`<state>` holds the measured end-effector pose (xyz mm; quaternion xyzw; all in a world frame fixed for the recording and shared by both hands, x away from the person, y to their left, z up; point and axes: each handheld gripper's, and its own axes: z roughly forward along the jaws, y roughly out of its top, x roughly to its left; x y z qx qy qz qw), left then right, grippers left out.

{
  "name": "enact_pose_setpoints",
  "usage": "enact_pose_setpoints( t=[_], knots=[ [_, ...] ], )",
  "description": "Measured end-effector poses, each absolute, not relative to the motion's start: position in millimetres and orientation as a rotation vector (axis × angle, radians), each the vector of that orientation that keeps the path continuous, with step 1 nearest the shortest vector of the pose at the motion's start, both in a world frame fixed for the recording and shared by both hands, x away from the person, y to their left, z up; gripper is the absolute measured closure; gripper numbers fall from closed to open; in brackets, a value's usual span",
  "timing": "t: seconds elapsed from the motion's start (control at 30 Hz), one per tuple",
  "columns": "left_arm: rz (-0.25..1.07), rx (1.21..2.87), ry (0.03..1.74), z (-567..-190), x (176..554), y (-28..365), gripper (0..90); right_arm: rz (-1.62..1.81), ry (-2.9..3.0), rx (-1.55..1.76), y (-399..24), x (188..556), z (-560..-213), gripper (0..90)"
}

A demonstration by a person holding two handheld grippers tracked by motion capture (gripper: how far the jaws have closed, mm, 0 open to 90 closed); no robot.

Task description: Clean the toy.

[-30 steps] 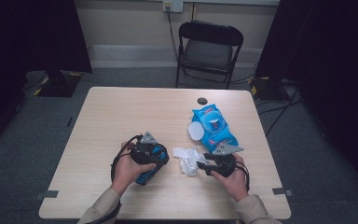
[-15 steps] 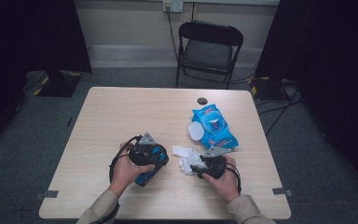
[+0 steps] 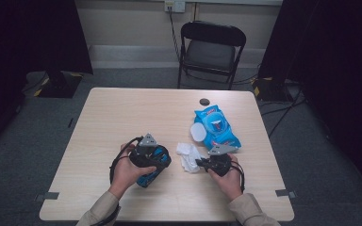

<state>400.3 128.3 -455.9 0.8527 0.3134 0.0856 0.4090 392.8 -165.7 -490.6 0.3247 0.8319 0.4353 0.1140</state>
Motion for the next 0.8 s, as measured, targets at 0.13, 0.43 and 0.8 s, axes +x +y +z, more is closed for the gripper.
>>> enact_pose_setpoints(
  t=[0.13,0.43,0.8],
  knots=[
    [0.213,2.140,0.787,-455.0,399.9,126.8,25.4,1.329,2.430,0.923,-165.1,390.7,-480.8,88.1],
    [0.205,2.151,0.757,-453.4,398.8,121.6,25.4,1.409,2.404,0.938,-169.9,392.5,-470.7,88.5],
    [0.185,2.149,0.712,-450.0,399.4,112.1,25.4,1.520,2.384,0.922,-160.7,402.3,-450.2,88.6]
  ],
)
